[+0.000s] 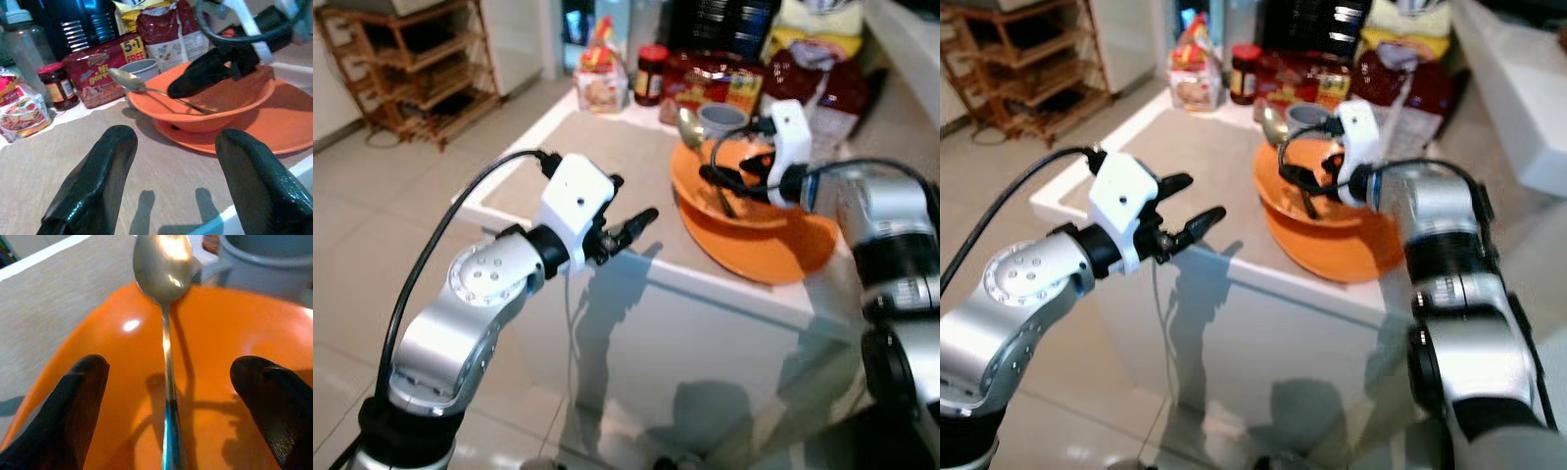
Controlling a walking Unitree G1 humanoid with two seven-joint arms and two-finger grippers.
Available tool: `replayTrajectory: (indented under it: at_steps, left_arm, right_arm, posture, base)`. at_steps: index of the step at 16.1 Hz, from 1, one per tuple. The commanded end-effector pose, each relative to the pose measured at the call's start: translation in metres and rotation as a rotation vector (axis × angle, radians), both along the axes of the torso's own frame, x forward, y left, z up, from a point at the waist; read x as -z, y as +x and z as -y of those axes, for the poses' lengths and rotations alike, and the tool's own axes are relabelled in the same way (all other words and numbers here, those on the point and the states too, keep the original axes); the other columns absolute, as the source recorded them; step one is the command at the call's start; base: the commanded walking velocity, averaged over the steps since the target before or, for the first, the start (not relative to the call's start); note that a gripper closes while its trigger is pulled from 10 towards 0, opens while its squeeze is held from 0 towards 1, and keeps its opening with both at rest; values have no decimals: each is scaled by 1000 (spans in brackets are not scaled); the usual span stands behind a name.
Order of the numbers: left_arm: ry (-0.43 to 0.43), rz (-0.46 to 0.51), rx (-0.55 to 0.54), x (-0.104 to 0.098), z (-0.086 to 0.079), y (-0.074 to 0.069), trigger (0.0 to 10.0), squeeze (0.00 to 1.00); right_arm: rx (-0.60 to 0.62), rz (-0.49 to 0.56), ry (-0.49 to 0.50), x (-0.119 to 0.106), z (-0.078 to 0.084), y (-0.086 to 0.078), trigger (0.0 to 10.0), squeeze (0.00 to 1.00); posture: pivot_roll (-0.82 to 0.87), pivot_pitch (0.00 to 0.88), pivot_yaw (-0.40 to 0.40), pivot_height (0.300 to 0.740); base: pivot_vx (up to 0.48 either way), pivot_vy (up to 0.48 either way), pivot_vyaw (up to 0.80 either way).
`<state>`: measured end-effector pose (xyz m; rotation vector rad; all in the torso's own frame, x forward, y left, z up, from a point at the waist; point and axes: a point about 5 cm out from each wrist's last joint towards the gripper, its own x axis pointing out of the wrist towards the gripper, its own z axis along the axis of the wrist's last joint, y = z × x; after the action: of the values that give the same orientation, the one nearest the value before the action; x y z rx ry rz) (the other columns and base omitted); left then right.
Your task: Setting the table
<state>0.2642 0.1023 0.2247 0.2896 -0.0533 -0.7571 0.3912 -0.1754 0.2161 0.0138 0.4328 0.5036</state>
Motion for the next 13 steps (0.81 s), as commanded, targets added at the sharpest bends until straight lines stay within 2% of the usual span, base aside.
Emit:
replayTrajectory:
  at_steps: [1,3,5,6,7,8,9,13]
  left_arm:
    - [11,-7,29,0,3,-3,10000,0]
    - [14,-16,38,1,4,-5,10000,0]
    - [20,-27,47,2,4,-6,10000,0]
    - [21,-28,48,2,5,-6,10000,0]
    - [21,-30,50,2,5,-7,10000,0]
    - [21,-30,52,2,5,-8,10000,0]
    - [22,-29,52,1,5,-8,10000,0]
    - [25,-26,50,0,4,-8,10000,0]
  right_arm:
    - [9,11,-33,-7,3,5,10000,0]
    - [10,-4,-64,-8,4,8,10000,0]
    - [9,-68,-131,1,4,9,10000,0]
    - [15,-72,-135,2,5,9,4863,0]
    - [33,-88,-150,8,7,10,1961,0]
    - [41,-95,-148,10,9,10,745,0]
    - [44,-98,-141,11,10,10,0,0]
    - [41,-106,-139,11,11,10,0,0]
  posture:
    - [74,23,-70,740]
    - [74,23,-70,740]
    - [78,29,-81,740]
    - [79,29,-82,740]
    - [84,31,-83,740]
    - [86,30,-83,740]
    - [89,31,-84,740]
    - [94,28,-83,740]
  base:
    - [0,0,0]
    - [0,0,0]
    - [0,0,0]
    - [0,0,0]
    - [0,0,0]
    - [0,0,0]
    - [0,0,0]
    - [0,0,0]
